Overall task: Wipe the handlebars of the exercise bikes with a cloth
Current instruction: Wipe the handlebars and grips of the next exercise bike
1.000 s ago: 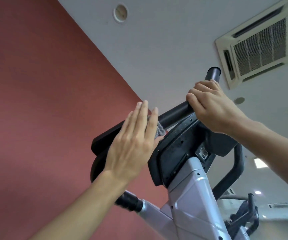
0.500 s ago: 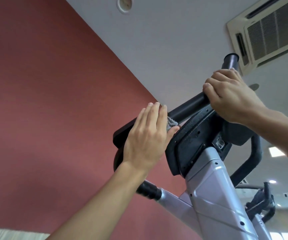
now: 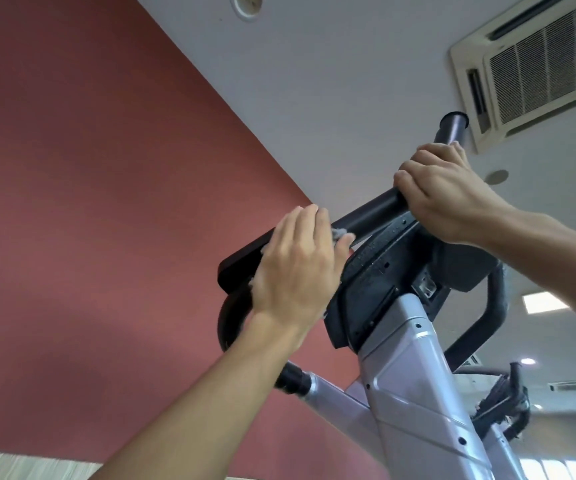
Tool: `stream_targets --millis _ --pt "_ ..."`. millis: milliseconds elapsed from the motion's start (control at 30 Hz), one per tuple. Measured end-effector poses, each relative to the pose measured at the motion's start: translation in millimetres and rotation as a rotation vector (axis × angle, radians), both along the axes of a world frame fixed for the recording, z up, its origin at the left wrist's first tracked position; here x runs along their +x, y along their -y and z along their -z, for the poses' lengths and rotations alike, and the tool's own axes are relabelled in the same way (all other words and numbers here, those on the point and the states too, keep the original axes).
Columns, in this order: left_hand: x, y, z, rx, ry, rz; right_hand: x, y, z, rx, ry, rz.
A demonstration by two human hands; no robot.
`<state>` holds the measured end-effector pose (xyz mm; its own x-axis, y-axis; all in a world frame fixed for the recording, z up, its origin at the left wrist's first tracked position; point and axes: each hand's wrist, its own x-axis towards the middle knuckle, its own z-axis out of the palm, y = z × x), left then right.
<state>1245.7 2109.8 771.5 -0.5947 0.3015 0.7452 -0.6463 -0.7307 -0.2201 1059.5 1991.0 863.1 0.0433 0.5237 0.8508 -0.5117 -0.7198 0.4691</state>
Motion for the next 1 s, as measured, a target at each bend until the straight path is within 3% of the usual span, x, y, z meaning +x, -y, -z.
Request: stream_targets --millis 167,367,500,667,1000 --pt "-32 6 -20 -0.049 -0.083 -0.014 -11 2 -1 0.002 -0.099 -0.048" --pt "-75 11 -37 0.149 -0.184 0.048 -12 4 -1 0.034 -0.105 -0.069" --pt "-68 12 -33 0.099 -0.088 0.043 -9 11 -4 -0.034 -0.011 0.032" --pt "-45 10 -20 0.035 -0.029 -0.033 -9 11 -1 -0.017 -0.020 -0.010" --pt "-79 15 -33 0.118 -0.243 0.148 -12 5 4 0.069 -0.088 -0.021"
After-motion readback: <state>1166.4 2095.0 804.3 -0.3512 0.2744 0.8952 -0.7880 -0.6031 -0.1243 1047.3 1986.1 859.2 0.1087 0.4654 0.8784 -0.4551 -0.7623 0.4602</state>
